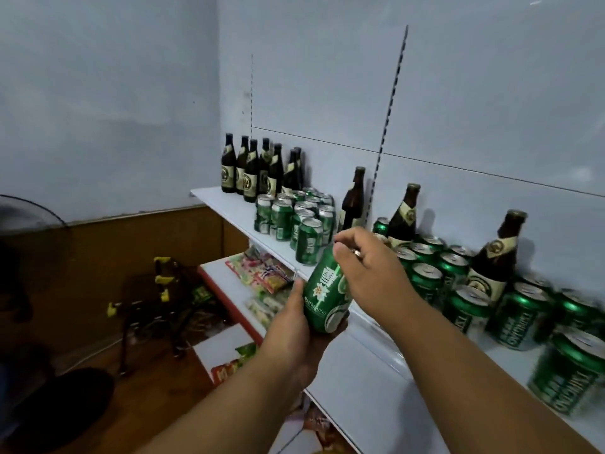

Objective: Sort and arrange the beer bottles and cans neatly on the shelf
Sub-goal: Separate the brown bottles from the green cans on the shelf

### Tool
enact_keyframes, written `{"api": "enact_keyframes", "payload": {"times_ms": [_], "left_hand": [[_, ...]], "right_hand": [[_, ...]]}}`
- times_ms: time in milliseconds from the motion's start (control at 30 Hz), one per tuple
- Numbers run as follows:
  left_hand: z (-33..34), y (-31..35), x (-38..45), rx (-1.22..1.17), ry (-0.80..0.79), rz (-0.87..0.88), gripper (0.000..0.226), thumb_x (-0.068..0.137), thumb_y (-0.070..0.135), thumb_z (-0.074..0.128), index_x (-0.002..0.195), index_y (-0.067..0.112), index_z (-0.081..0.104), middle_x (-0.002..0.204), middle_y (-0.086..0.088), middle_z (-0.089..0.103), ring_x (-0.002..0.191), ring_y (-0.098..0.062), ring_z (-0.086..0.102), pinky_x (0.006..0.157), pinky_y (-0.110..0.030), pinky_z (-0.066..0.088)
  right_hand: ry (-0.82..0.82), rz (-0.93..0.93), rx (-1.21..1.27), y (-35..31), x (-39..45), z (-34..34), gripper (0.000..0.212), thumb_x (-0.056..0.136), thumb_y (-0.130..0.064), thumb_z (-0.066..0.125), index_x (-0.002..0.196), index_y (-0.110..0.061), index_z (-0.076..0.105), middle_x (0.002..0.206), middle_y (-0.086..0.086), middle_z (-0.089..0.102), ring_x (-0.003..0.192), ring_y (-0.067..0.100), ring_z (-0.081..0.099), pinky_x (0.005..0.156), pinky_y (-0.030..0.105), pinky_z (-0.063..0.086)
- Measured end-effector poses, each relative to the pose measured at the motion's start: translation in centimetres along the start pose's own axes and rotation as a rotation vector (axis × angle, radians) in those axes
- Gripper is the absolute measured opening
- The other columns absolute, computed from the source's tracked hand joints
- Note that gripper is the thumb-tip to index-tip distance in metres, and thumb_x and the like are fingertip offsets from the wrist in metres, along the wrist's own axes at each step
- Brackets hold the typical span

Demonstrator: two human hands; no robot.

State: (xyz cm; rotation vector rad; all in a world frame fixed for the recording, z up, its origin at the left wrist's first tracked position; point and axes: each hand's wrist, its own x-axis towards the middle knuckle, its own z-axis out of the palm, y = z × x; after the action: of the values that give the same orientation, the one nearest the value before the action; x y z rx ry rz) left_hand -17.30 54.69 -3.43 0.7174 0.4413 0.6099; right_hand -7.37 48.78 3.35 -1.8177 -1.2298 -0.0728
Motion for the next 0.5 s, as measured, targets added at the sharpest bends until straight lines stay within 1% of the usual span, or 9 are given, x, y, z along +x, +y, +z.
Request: {"api": "enact_keyframes", "payload": {"times_ms": [100, 133, 200, 267, 300, 367, 400, 433, 500], "left_hand": [[-2.0, 3.1, 3.0, 0.071, -0.037, -0.015, 0.049, 0.103, 0.047, 0.036, 0.119, 0.011, 0.065, 0.107, -0.018, 0.073, 0.101, -0.031, 0.069, 0.073, -0.038, 0.059], [-2.4, 3.8, 4.0, 0.119, -0.057, -0.003, 0.049, 0.102, 0.048, 0.036, 0.121, 0.012, 0.064, 0.108, -0.018, 0.073, 0.099, -0.031, 0.070, 0.072, -0.038, 0.059], [-3.1, 5.0, 6.4, 0.269, -0.110, 0.071, 0.049, 0.101, 0.050, 0.036, 0.124, 0.016, 0.062, 0.110, -0.013, 0.073, 0.102, -0.028, 0.070, 0.084, -0.042, 0.057], [-3.4, 6.2, 8.9, 0.484, -0.182, 0.163, 0.042, 0.100, 0.051, 0.039, 0.122, 0.023, 0.062, 0.109, -0.004, 0.074, 0.102, -0.019, 0.071, 0.090, -0.039, 0.054], [-3.4, 6.9, 10.4, 0.579, -0.205, 0.212, 0.033, 0.100, 0.047, 0.043, 0.116, 0.027, 0.063, 0.105, 0.001, 0.075, 0.097, -0.011, 0.071, 0.085, -0.031, 0.056], [-3.1, 8.6, 13.3, 0.675, -0.247, 0.294, 0.011, 0.099, 0.034, 0.052, 0.101, 0.036, 0.062, 0.090, 0.013, 0.075, 0.081, 0.003, 0.070, 0.068, -0.013, 0.053], [-2.7, 9.6, 14.8, 0.724, -0.264, 0.331, 0.011, 0.098, 0.028, 0.056, 0.097, 0.039, 0.060, 0.084, 0.018, 0.073, 0.078, 0.008, 0.068, 0.063, -0.008, 0.050], [-2.2, 10.7, 16.2, 0.787, -0.282, 0.369, 0.016, 0.096, 0.026, 0.061, 0.098, 0.042, 0.058, 0.084, 0.020, 0.071, 0.079, 0.011, 0.067, 0.064, -0.007, 0.050], [-1.3, 12.5, 19.2, 0.934, -0.316, 0.444, 0.029, 0.090, 0.024, 0.071, 0.113, 0.037, 0.060, 0.098, 0.015, 0.072, 0.091, 0.004, 0.068, 0.077, -0.018, 0.055]], "right_hand": [[-0.065, 0.028, -0.043, -0.8, 3.3, 1.9, 0.020, 0.099, -0.035, 0.049, 0.113, -0.026, 0.060, 0.108, -0.008, 0.063, 0.095, 0.007, 0.059, 0.081, 0.030, 0.050], [-0.071, 0.035, -0.055, -0.9, 4.5, 2.2, 0.022, 0.099, -0.036, 0.049, 0.115, -0.026, 0.060, 0.109, -0.009, 0.063, 0.096, 0.005, 0.059, 0.080, 0.026, 0.049], [-0.058, 0.044, -0.059, -0.9, 6.8, 2.6, 0.021, 0.099, -0.036, 0.050, 0.115, -0.026, 0.060, 0.109, -0.013, 0.062, 0.095, -0.004, 0.056, 0.074, 0.015, 0.043], [-0.029, 0.050, -0.056, -0.6, 9.1, 2.7, 0.021, 0.099, -0.038, 0.052, 0.114, -0.027, 0.061, 0.108, -0.016, 0.061, 0.093, -0.011, 0.053, 0.070, 0.009, 0.039], [-0.016, 0.051, -0.063, -0.4, 10.4, 2.8, 0.021, 0.098, -0.039, 0.053, 0.113, -0.028, 0.061, 0.109, -0.016, 0.061, 0.092, -0.012, 0.053, 0.068, 0.008, 0.039], [0.012, 0.054, -0.091, 0.3, 13.0, 3.1, 0.021, 0.096, -0.041, 0.056, 0.112, -0.029, 0.060, 0.111, -0.016, 0.061, 0.091, -0.008, 0.055, 0.066, 0.011, 0.042], [0.030, 0.055, -0.098, 0.7, 14.4, 3.3, 0.021, 0.096, -0.042, 0.057, 0.112, -0.029, 0.060, 0.112, -0.014, 0.060, 0.091, -0.005, 0.056, 0.067, 0.014, 0.045], [0.049, 0.058, -0.102, 1.2, 15.9, 3.4, 0.022, 0.095, -0.042, 0.058, 0.112, -0.029, 0.060, 0.114, -0.014, 0.060, 0.092, -0.003, 0.056, 0.069, 0.018, 0.049], [0.082, 0.075, -0.116, 1.9, 18.9, 3.5, 0.025, 0.094, -0.044, 0.059, 0.115, -0.030, 0.059, 0.118, -0.014, 0.060, 0.095, 0.000, 0.057, 0.076, 0.025, 0.051]]}}
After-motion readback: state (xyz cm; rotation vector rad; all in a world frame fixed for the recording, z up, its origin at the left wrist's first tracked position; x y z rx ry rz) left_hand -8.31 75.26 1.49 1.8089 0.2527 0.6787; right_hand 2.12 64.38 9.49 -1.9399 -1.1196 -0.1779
